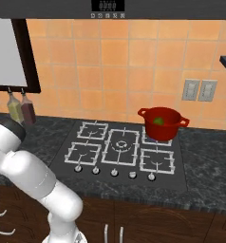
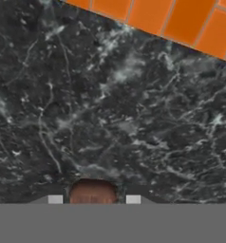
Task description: Put the lime and lemon wedge in the pot. Retrieve the spatula and lightly stir the vegetables in the pot.
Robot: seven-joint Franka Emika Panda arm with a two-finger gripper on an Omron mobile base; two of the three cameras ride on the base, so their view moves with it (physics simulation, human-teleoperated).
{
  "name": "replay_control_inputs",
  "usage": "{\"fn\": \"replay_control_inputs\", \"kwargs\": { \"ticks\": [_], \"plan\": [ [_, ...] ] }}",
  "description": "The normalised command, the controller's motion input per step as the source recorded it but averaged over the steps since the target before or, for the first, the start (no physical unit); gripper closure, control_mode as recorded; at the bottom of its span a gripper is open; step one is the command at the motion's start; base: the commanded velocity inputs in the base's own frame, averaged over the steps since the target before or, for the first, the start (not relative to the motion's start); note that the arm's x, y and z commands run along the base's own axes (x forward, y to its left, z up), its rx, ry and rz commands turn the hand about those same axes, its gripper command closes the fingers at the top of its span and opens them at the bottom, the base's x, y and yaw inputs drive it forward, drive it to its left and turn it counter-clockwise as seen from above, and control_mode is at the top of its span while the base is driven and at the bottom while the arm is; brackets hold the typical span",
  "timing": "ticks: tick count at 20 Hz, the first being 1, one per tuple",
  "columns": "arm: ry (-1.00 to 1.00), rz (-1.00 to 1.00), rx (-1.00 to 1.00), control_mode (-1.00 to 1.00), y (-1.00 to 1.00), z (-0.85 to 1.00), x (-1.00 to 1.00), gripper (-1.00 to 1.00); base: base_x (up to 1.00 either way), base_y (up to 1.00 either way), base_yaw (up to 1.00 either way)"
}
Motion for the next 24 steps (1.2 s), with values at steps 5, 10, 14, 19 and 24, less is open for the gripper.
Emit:
{"fn": "replay_control_inputs", "kwargs": {
  "ticks": [5,10,14,19,24],
  "plan": [
    [0.00,0.00,0.12,-1.00,-0.27,-0.08,0.02,1.00,0.00,0.00,0.00],
    [-0.01,0.00,0.21,-1.00,-0.23,0.71,-0.37,1.00,0.00,0.00,0.00],
    [0.00,-0.09,0.30,-1.00,-0.05,1.00,-0.63,1.00,0.00,0.00,0.00],
    [0.01,-0.46,0.33,-1.00,-0.01,1.00,-0.29,1.00,0.00,0.00,0.00],
    [0.09,-0.72,0.42,-1.00,0.00,1.00,-0.30,1.00,0.00,0.00,0.00]
  ]
}}
